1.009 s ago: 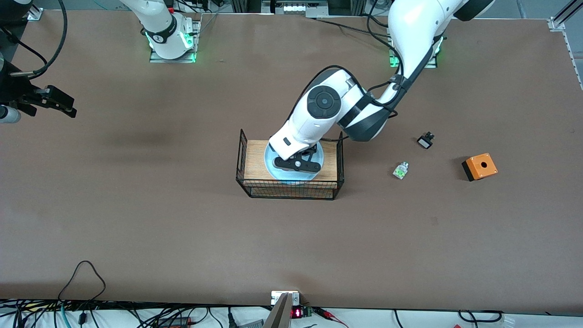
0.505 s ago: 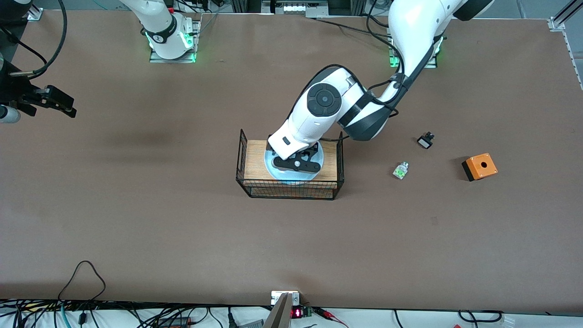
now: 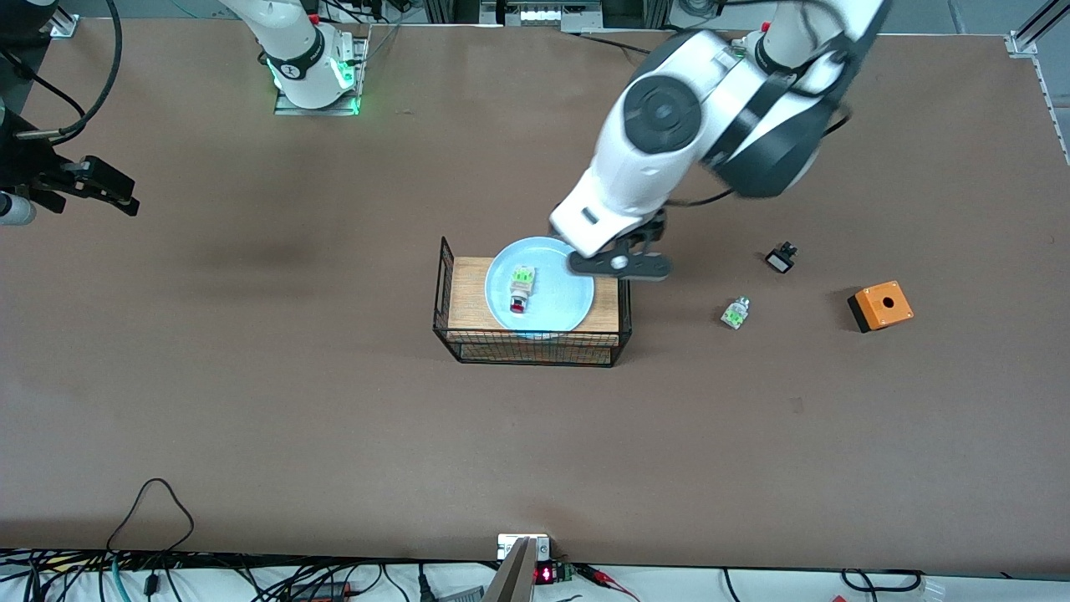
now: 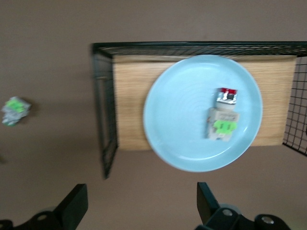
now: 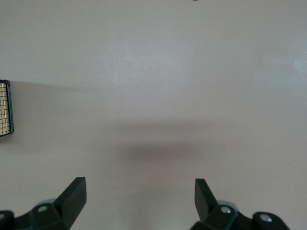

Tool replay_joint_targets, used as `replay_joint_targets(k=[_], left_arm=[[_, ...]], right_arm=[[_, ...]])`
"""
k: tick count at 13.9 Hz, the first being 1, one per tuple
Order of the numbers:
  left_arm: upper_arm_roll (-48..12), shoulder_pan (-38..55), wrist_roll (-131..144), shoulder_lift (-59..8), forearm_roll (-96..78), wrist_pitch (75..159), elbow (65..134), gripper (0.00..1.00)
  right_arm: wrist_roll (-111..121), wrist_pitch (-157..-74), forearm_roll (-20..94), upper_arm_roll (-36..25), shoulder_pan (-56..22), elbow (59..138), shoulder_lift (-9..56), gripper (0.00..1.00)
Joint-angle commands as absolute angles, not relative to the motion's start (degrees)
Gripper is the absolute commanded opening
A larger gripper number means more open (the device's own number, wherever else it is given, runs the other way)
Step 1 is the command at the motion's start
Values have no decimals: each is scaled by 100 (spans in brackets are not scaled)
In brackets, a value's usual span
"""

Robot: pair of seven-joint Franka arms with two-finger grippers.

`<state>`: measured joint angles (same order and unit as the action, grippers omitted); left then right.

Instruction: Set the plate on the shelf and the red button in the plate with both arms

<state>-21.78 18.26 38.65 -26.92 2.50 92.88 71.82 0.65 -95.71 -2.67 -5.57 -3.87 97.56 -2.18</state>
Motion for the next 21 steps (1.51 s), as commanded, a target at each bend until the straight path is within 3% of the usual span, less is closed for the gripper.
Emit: replay_joint_targets(k=[1, 4, 7, 9, 13, 21], left_arm=[[-2241, 1321, 3859, -2321, 378, 8791, 7234, 100], [-1997, 1020, 2852, -1927, 387, 8324, 7084, 100], [-1223, 608, 1185, -1566, 369, 8077, 7180, 100], [-803, 414, 144, -1084, 317, 8243, 7740, 100], [-37, 404, -516, 174, 168, 9456, 9445, 100], [184, 167, -826, 360, 141, 9457, 9475, 100]], right_arm=[[141, -9501, -246, -571, -396, 9721, -255, 100], [149, -9501, -246, -563, -404, 9712, -255, 100], [149, -9501, -237, -554, -422, 9712, -264, 100], [132, -9492, -246, -562, -509, 9712, -264, 100], [141, -9475, -237, -562, -518, 9712, -246, 100], [132, -9431, -237, -562, -510, 9712, -255, 100]])
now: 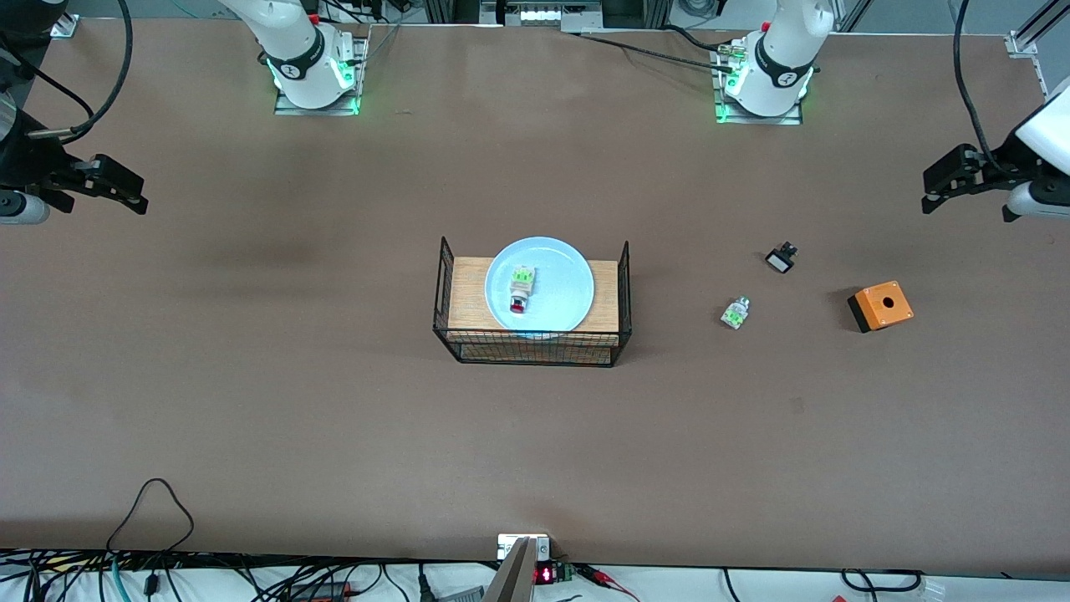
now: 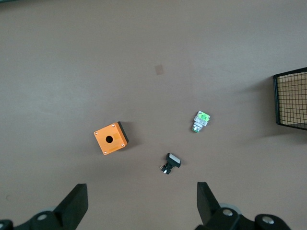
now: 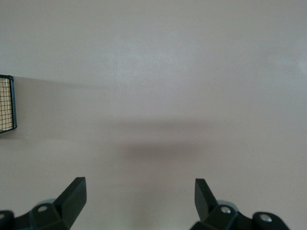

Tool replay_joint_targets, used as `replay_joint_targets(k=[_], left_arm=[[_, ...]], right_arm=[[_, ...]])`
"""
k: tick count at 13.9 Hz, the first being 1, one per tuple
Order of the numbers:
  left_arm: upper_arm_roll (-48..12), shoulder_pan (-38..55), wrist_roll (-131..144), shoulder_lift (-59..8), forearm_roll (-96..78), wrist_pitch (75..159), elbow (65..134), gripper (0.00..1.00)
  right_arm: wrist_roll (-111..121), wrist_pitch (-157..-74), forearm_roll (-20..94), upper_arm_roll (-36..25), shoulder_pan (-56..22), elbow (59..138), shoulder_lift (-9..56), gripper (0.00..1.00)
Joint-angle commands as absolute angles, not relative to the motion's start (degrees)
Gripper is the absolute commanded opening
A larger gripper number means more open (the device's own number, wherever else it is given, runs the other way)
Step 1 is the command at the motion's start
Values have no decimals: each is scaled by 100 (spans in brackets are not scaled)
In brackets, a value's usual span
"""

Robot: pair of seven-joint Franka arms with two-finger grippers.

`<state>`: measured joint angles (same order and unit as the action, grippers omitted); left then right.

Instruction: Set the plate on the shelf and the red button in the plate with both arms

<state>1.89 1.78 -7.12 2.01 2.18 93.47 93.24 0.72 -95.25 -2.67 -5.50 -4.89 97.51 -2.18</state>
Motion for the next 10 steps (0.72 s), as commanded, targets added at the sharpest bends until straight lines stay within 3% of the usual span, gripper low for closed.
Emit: replay_joint_targets(k=[1, 10], left_arm=[[211, 210, -817, 395, 132, 9466, 9492, 100], [220, 220, -817, 457, 158, 9422, 9519, 100]], right_arm=[[132, -9431, -237, -571, -510, 9712, -255, 100], [132, -9431, -237, -571, -510, 9712, -246, 100]])
